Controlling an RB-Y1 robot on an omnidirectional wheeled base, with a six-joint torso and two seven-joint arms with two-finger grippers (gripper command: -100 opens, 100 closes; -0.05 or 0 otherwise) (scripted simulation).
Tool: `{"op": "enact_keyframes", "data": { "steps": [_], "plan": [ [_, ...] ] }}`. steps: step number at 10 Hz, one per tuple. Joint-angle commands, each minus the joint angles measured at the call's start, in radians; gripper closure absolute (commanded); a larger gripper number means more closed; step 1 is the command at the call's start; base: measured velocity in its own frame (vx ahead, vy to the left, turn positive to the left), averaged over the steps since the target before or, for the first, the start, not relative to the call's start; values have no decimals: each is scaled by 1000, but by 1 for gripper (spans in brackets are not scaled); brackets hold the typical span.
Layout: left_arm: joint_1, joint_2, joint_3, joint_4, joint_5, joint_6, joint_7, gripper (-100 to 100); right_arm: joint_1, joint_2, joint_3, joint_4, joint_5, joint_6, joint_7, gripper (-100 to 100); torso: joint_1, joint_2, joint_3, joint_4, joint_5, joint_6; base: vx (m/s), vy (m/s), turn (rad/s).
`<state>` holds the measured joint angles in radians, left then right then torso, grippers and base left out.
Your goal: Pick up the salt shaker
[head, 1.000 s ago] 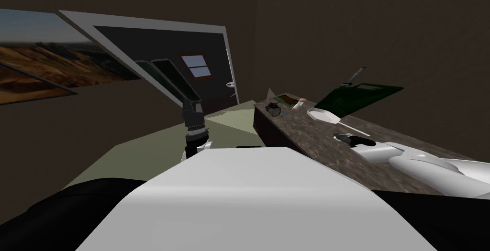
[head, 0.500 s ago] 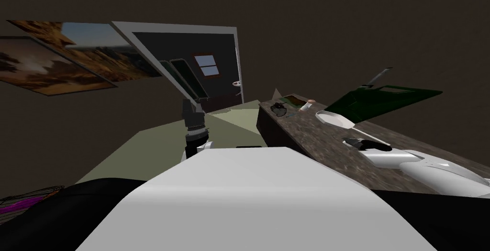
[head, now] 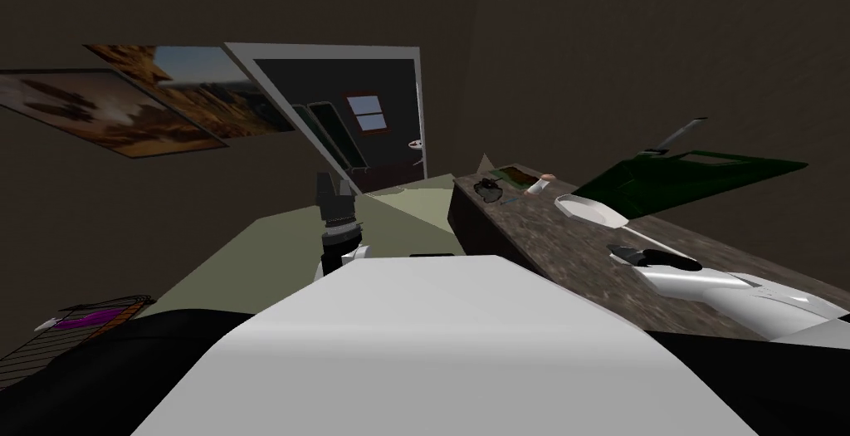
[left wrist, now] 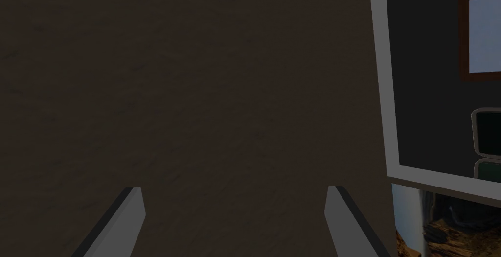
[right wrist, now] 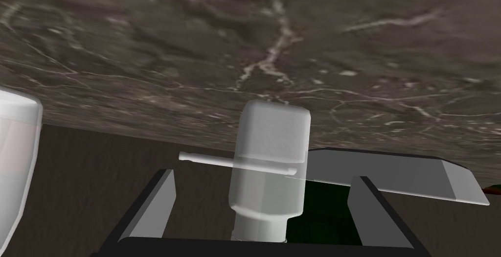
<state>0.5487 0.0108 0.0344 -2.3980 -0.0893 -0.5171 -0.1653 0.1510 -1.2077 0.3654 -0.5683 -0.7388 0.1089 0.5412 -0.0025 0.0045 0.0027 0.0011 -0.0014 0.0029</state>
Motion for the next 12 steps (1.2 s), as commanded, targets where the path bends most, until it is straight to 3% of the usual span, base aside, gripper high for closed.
{"op": "enact_keyframes", "data": {
  "steps": [1, 2, 6, 7, 8, 9, 11, 12],
  "plan": [
    [0, 0, 0, 0, 0, 0, 0, 0, 0, 0, 0, 0, 0, 0, 0, -100, 0, 0, 0, 0, 0, 0, -16, 3, -18],
    [0, 0, 0, 0, 0, 0, 0, 0, 1, 0, -1, 0, 0, 1, 1, 100, 0, -1, -1, 0, 0, -1, 0, 0, 0],
    [0, 0, 0, 0, 0, 0, 0, 0, 1, 0, -1, 0, 0, 1, 0, 100, -1, -4, -2, -1, 0, -1, 0, 0, 0],
    [0, 0, 0, 0, 0, 0, 0, 0, 1, 0, -1, 0, 0, 1, 0, 0, -1, -4, -2, -1, 0, -1, 0, 0, 0],
    [0, 0, 0, 0, 0, 0, 0, 0, 15, -11, -21, -50, 50, 32, -50, 100, -1, -4, -2, -1, 0, -1, 80, -19, -359],
    [0, 0, 0, 0, 0, 0, 0, 0, 15, -11, -21, -77, 63, 32, -55, 100, -2, -6, -4, -2, 0, 4, 97, -18, -234],
    [0, 0, 0, 0, 0, 0, 0, 0, 15, -11, -21, -78, 82, 32, -55, 100, -2, -8, -5, -2, -1, -3, 27, -13, 37],
    [0, 0, 0, 0, 0, 0, 0, 0, 20, -23, -18, -116, 113, 51, -101, 100, -2, -7, -4, -2, -1, -3, 70, -31, -303]
  ]
}}
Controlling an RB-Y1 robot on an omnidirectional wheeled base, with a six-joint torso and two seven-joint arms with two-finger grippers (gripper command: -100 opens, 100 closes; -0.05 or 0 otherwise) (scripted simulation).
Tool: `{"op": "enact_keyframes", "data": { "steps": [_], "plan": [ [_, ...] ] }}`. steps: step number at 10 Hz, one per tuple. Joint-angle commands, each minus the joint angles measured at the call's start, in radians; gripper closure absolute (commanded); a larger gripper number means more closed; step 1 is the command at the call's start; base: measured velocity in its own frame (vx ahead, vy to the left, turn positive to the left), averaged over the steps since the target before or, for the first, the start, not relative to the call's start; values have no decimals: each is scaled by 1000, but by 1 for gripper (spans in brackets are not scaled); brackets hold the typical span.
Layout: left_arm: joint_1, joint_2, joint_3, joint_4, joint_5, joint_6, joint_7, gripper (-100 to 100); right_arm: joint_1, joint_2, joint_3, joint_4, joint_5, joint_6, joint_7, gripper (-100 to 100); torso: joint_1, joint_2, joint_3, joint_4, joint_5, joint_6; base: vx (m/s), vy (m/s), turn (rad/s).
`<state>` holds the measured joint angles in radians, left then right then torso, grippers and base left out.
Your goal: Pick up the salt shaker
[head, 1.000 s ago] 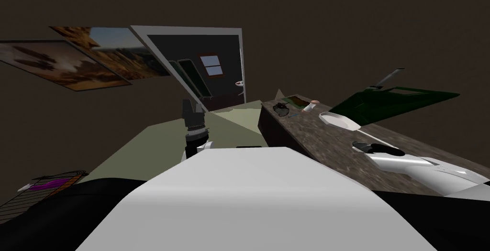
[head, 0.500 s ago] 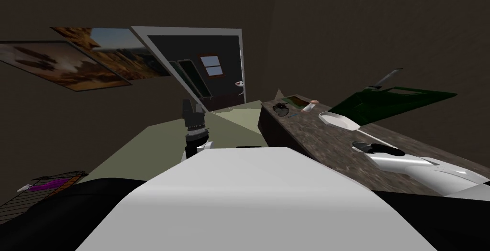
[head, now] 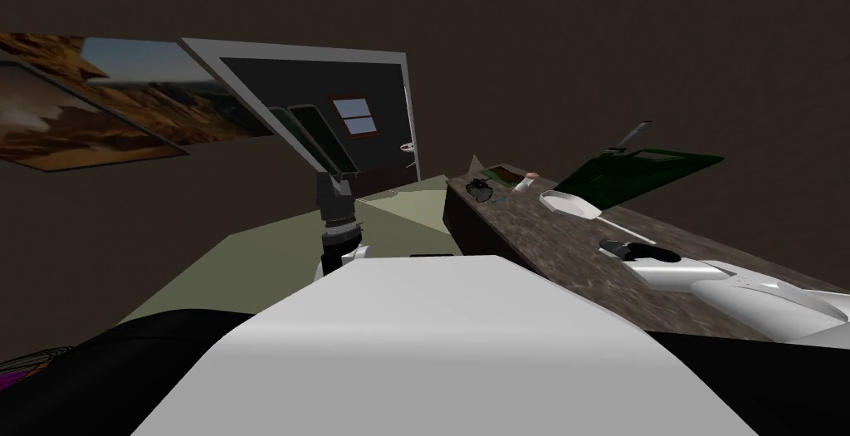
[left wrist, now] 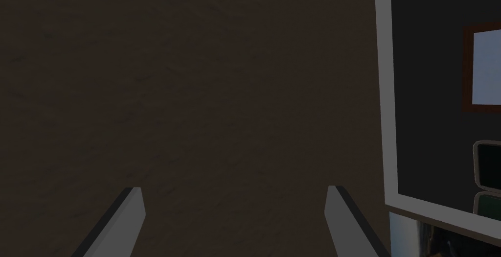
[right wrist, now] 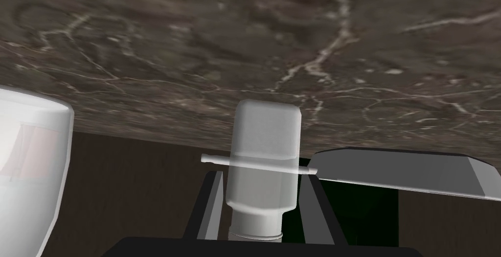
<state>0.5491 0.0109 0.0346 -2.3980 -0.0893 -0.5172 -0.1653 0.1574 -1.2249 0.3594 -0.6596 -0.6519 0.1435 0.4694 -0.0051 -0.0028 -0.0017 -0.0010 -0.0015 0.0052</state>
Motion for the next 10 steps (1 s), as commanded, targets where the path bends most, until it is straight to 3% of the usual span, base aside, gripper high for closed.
{"op": "enact_keyframes", "data": {
  "steps": [1, 3, 4, 5, 6, 8, 9, 10],
  "plan": [
    [0, 0, 0, 0, 0, 0, 0, 0, 14, -6, -12, -50, 50, 16, -36, 100, 0, 0, 0, 0, 0, 0, 83, -20, -210],
    [0, 0, 0, 0, 0, 0, 0, 0, 14, -6, -12, -56, 62, 16, -36, 100, 2, 0, 0, 0, 0, -5, 19, 0, 17],
    [0, 0, 0, 0, 0, 0, 0, 0, 20, -18, -9, -117, 123, 35, -88, 100, 2, 1, 1, 1, 0, -5, 61, -6, -280],
    [0, 0, 0, 0, 0, 0, 0, 0, 20, -18, -9, -125, 128, 35, -88, 100, 1, 0, 0, 0, -1, -2, 81, -4, -233],
    [0, 0, 0, 0, 0, 0, 0, 0, 26, -30, -6, -156, 159, 54, -126, 100, 1, -1, -1, 0, -1, -3, 119, -14, -337],
    [0, 0, 0, 0, 0, 0, 0, 0, 26, -30, -6, -194, 195, 54, -140, 100, 0, -3, -2, 0, -1, -4, 66, -15, -102],
    [0, 0, 0, 0, 0, 0, 0, 0, 31, -43, -4, -236, 235, 73, -187, 100, 0, -1, -1, 0, -1, -7, 68, -17, -234],
    [0, 0, 0, 0, 0, 0, 0, 0, 31, -43, -4, -256, 256, 73, -192, 100, 0, -1, -1, 0, -1, -3, 74, -9, -218]
  ]
}}
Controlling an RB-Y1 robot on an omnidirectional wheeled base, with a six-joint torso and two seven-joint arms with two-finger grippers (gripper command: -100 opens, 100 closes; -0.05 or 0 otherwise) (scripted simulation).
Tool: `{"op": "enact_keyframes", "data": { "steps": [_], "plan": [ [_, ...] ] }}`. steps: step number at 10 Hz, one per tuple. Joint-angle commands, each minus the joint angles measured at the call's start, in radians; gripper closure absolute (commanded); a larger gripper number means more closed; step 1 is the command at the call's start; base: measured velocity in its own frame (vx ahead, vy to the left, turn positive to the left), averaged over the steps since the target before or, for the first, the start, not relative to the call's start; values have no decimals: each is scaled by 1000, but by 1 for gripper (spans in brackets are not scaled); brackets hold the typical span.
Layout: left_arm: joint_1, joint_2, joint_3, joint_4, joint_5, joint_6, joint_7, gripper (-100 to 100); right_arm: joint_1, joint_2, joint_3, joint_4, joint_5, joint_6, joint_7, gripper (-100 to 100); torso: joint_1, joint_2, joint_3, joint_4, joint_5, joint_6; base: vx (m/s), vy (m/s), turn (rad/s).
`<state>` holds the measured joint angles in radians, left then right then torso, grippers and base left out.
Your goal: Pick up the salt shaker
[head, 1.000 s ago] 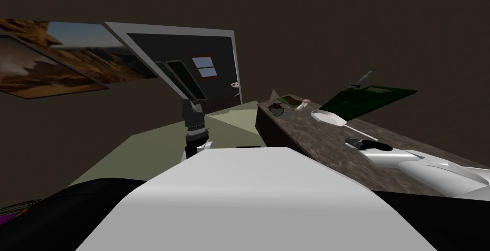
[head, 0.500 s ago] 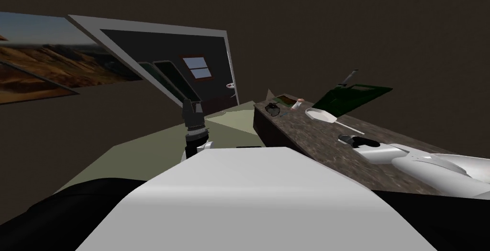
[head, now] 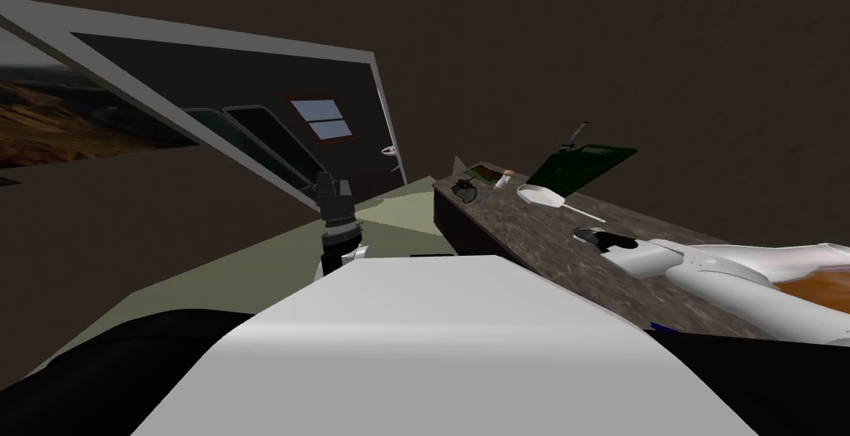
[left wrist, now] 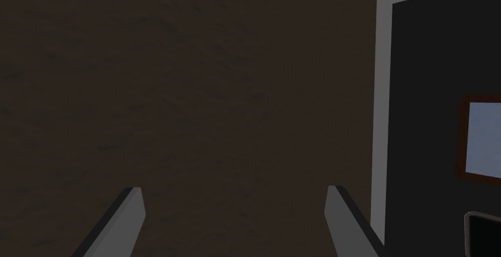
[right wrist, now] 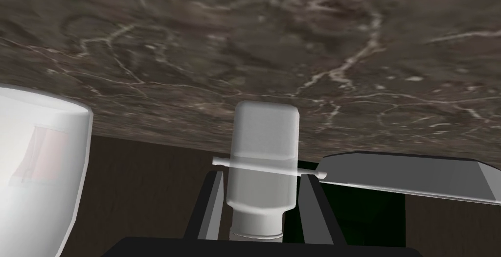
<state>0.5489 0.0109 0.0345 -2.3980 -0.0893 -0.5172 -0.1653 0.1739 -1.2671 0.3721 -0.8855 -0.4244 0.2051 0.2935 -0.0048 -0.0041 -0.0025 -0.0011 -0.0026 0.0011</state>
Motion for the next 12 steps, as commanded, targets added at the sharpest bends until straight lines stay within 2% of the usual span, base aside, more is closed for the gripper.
{"op": "enact_keyframes", "data": {
  "steps": [1, 2, 3, 4, 5, 6, 7, 8, 9, 12],
  "plan": [
    [0, 0, 0, 0, 0, 0, 0, 0, 15, -1, -16, -37, 34, 11, -16, 100, 0, 0, 0, 0, 0, 0, 34, 2, -21],
    [0, 0, 0, 0, 0, 0, 0, 0, 20, -13, -14, -77, 74, 30, -62, 100, 1, 1, 1, 0, 0, -2, 78, -10, -322],
    [0, 0, 0, 0, 0, 0, 0, 0, 20, -13, -14, -103, 100, 30, -68, 100, 0, 0, 0, 0, 1, 2, 84, 1, -210],
    [0, 0, 0, 0, 0, 0, 0, 0, 20, -13, -14, -107, 100, 30, -68, 100, 1, 0, 0, 0, 0, 0, 33, 7, 33],
    [0, 0, 0, 0, 0, 0, 0, 0, 26, -25, -11, -133, 142, 49, -111, 100, 1, 1, 0, 0, 0, -3, 74, 2, -229],
    [0, 0, 0, 0, 0, 0, 0, 0, 26, -25, -11, -163, 167, 49, -120, 100, 1, 0, 0, 0, 1, 1, 89, 4, -252],
    [0, 0, 0, 0, 0, 0, 0, 0, 26, -25, -11, -176, 167, 49, -120, 100, 1, 0, 0, 0, 1, 0, 38, 1, -37],
    [0, 0, 0, 0, 0, 0, 0, 0, 32, -37, -8, -210, 208, 68, -164, 100, 1, 1, 0, 0, 0, -2, 74, -3, -229],
    [0, 0, 0, 0, 0, 0, 0, 0, 32, -37, -8, -245, 233, 68, -172, 100, 1, 0, 0, 0, 1, 1, 81, 3, -221],
    [0, 0, 0, 0, 0, 0, 0, 0, 43, -62, -2, -356, 329, 105, -262, 100, 2, -1, 0, 0, 1, -2, 95, 15, -284]
  ]
}}
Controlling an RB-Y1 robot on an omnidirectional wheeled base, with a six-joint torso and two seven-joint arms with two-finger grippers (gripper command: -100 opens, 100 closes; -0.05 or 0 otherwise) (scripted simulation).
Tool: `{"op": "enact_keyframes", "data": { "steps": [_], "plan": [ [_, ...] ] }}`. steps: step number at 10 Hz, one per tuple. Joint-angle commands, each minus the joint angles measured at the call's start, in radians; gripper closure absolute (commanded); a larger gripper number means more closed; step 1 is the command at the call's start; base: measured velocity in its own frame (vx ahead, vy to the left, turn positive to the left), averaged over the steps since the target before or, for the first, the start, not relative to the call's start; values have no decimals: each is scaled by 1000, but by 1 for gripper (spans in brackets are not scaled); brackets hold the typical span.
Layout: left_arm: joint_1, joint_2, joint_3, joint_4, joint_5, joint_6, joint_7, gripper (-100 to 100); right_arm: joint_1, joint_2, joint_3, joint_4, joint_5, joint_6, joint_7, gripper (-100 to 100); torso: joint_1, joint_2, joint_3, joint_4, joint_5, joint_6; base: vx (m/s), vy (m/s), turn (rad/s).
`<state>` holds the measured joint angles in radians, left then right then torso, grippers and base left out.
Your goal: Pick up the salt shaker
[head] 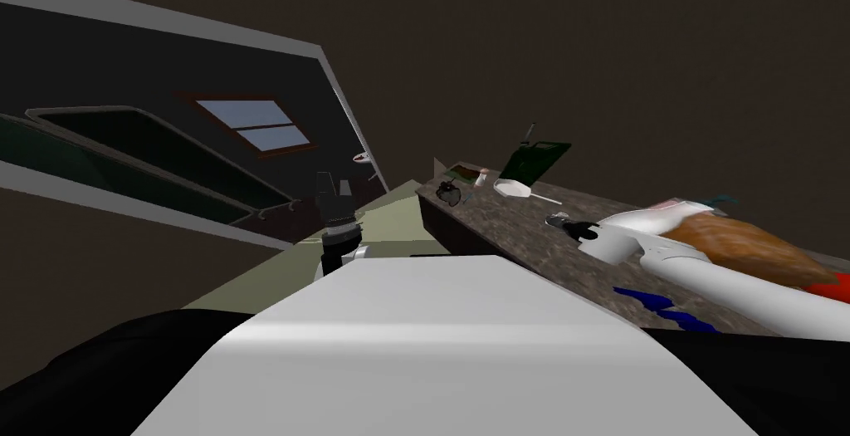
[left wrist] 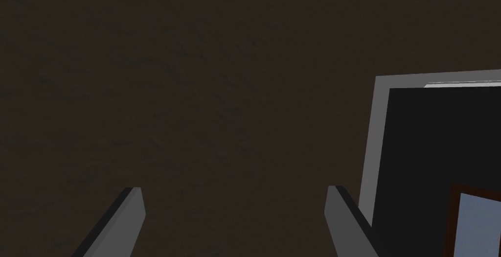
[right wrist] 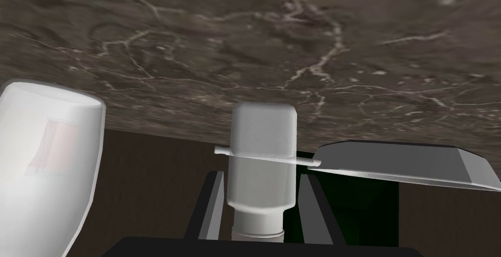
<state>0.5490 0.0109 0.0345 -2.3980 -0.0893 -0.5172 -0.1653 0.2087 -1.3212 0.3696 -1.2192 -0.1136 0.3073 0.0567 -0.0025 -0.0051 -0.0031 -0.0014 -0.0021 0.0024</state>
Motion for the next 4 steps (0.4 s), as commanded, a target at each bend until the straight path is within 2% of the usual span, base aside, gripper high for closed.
{"op": "enact_keyframes", "data": {
  "steps": [1, 3, 4],
  "plan": [
    [0, 0, 0, 0, 0, 0, 0, 0, 8, -8, 0, -49, 50, 3, -39, 100, 0, 0, 0, 0, 0, 0, 96, 30, -184],
    [0, 0, 0, 0, 0, 0, 0, 0, 13, -12, 0, -49, 44, 6, -37, 100, -1, 1, 1, 1, 0, -5, 27, 1, 27],
    [0, 0, 0, 0, 0, 0, 0, 0, 12, -12, -1, -51, 46, 7, -39, 0, -2, 3, 2, 1, 0, -4, 0, 0, 0]
  ]
}}
